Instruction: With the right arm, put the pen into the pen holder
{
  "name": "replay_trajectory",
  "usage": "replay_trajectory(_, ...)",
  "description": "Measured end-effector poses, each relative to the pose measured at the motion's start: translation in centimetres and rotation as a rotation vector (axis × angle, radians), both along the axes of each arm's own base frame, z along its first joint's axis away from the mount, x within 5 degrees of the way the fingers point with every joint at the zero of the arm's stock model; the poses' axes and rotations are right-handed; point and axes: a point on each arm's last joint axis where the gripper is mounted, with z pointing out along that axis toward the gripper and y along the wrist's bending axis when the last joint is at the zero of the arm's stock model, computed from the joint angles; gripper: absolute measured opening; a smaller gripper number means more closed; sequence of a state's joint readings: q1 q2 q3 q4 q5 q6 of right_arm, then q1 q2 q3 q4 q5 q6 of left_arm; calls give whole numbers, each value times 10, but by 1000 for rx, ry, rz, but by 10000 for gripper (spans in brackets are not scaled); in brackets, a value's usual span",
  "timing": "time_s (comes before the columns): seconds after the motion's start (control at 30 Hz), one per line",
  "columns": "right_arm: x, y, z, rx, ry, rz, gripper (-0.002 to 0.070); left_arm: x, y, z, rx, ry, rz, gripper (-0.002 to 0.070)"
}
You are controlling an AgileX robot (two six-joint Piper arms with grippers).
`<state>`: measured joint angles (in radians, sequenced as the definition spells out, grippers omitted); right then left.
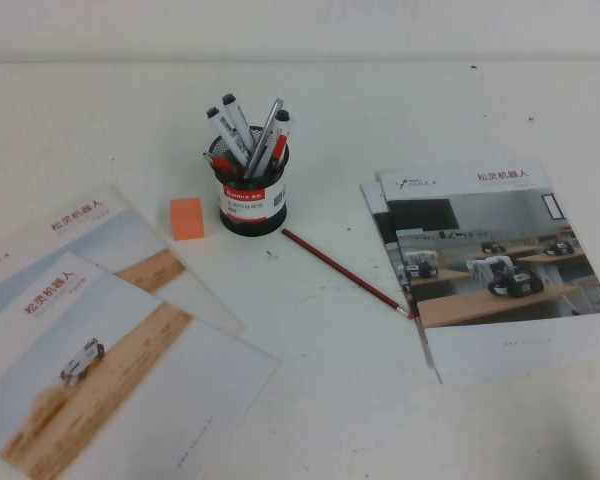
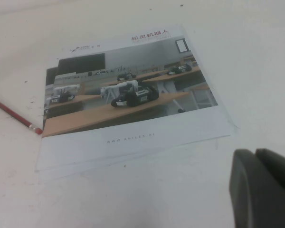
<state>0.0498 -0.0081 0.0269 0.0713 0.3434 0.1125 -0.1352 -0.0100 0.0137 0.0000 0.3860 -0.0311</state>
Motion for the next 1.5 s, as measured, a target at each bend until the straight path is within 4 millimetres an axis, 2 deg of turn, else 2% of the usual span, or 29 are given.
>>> replay_trajectory(1.2,0,0,0,-7,0,0,-20,0,0,0,0,0,0,-1)
replay_trajectory(1.33,0,4,2,134,-9,7,-20,0,0,0,0,0,0,-1)
replay_trajectory(1.43,1,9,8,391,-40,10,-20,0,0,0,0,0,0,-1)
replay_trajectory(1.5,1,12,13,623,-55,8,-20,0,0,0,0,0,0,-1)
